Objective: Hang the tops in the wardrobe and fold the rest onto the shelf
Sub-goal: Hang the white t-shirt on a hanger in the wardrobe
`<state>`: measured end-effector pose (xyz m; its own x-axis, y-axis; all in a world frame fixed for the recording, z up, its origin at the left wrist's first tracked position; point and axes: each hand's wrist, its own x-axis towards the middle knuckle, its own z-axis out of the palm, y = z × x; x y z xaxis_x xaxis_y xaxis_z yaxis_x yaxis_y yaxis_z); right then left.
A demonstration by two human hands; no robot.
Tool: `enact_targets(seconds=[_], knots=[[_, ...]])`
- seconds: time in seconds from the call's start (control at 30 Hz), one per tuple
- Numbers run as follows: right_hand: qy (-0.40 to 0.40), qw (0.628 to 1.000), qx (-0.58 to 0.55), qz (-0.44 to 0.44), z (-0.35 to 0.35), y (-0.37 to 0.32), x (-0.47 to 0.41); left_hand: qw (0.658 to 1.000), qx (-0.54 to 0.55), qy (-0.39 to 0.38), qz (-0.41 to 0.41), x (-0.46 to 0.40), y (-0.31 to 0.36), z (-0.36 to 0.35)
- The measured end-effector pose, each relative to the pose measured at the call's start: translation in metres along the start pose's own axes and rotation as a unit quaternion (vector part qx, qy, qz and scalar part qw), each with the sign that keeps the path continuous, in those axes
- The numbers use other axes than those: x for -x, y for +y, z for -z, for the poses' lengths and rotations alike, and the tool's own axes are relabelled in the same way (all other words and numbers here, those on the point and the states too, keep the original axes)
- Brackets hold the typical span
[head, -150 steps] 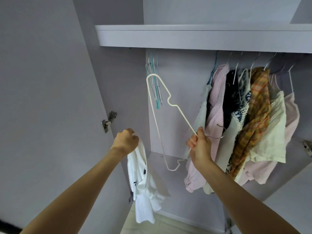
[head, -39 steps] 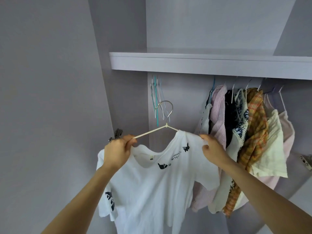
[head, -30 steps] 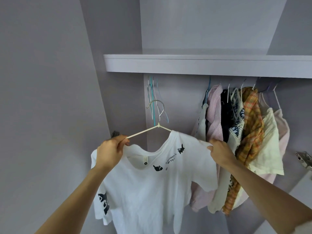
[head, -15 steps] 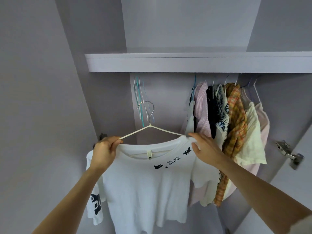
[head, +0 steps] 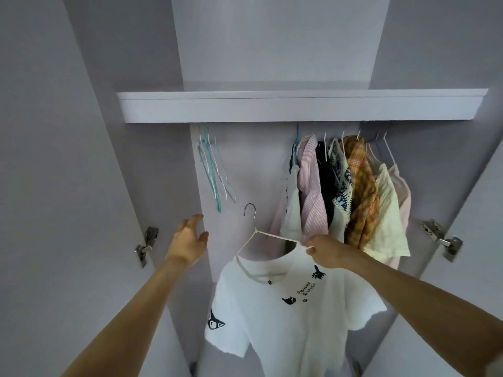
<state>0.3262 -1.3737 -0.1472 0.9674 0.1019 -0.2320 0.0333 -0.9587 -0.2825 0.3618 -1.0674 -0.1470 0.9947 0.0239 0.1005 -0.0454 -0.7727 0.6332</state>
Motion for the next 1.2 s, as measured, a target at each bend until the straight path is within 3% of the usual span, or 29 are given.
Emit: enact_targets(seconds=[0.13, 0.33, 0.5, 0.73, 1.03, 1.2], knots=[[0.042, 0.991, -0.098, -0.075, 0.001, -0.019, -0.012, 0.998, 0.02, 0.04, -0.054, -0.004, 0.014, 0.008], [0.17, 0.956, -0.223, -0.089, 0.038, -0.046, -0.039, 0.972, -0.054, 0.155, -0.166, -0.016, 0.055, 0.036], [0.282, 0.948, -0.119, -0.089, 0.075, -0.056, -0.062, 0.908, -0.156, 0.282, -0.268, -0.047, 0.1, 0.052], [0.389, 0.914, -0.062, -0.096, 0.086, -0.055, -0.106, 0.875, -0.29, 0.29, -0.257, -0.103, 0.13, 0.048], [0.361, 0.926, 0.009, -0.111, 0.064, -0.053, -0.165, 0.85, -0.285, 0.344, -0.28, -0.138, 0.118, 0.032], [0.347, 0.933, 0.063, -0.077, 0.049, -0.054, -0.149, 0.873, -0.28, 0.303, -0.262, -0.128, 0.119, 0.034]])
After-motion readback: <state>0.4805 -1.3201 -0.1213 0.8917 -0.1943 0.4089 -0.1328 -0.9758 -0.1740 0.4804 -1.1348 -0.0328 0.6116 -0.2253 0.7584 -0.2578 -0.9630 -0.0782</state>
